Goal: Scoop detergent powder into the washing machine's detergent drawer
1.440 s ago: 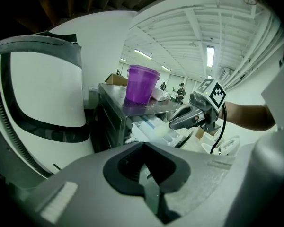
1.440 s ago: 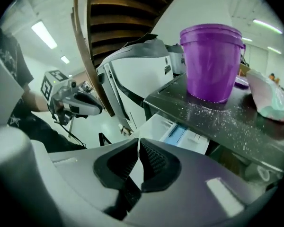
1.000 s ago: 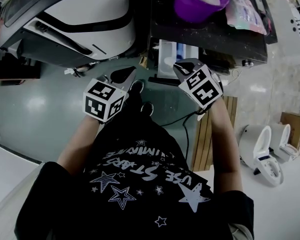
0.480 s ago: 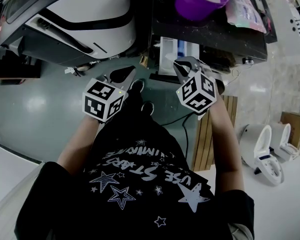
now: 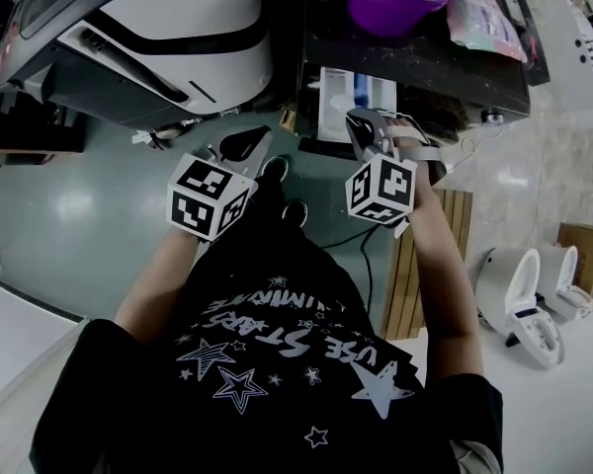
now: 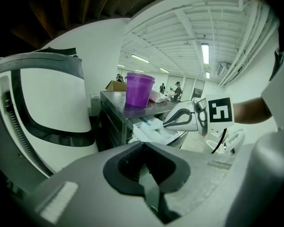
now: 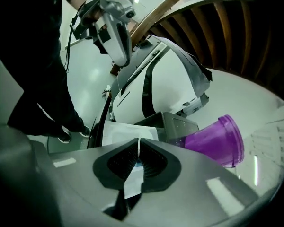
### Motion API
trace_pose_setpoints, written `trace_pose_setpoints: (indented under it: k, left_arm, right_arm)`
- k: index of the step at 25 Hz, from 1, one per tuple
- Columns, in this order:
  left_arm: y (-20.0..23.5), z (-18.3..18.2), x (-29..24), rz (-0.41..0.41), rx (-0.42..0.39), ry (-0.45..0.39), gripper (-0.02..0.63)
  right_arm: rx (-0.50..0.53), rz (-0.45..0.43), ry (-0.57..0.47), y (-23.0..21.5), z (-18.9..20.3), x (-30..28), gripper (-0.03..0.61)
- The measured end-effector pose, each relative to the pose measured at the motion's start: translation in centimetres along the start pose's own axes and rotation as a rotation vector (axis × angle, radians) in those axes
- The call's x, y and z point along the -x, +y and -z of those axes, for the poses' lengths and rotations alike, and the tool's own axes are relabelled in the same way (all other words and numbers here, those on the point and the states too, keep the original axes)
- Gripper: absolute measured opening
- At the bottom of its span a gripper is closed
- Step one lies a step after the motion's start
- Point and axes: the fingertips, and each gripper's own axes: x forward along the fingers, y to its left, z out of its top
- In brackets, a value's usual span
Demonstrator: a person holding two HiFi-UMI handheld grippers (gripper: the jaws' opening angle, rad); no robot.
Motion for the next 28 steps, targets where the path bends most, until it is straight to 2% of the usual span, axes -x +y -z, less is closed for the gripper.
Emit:
trace_pose_setpoints:
  k: [4, 7, 18, 22, 28]
  left_arm:
    - [-0.4, 0.2, 0.6, -0.01, -0.011, 0.0, 0.002]
    - [-0.5, 0.2, 1.2, -0.019, -0.024, -0.002, 0.002]
    - [0.0, -1.4, 1.9, 0.017, -0.074, -0.027, 0.002]
    - [1.0, -1.5, 2.1, 0.068, -0.078, -0.022, 0.002]
    - [3.2, -1.8, 3.1, 0.142, -0.108, -0.004, 0.002]
  right_arm:
    - [0.102, 0.036, 0.02, 0.4, -0.2, 0.1, 0.037]
    - [0.136, 0.048, 0.027, 0.7, -0.4, 0.3, 0.037]
    - [0.066, 0.067, 0.07, 0.3, -0.7, 1.3, 0.037]
    - [-0.089, 0.035, 0.085, 0.4, -0.9, 1.2, 0.037]
    - [-0.464, 0.017, 0.124, 0.0, -0.5, 1.3, 0.037]
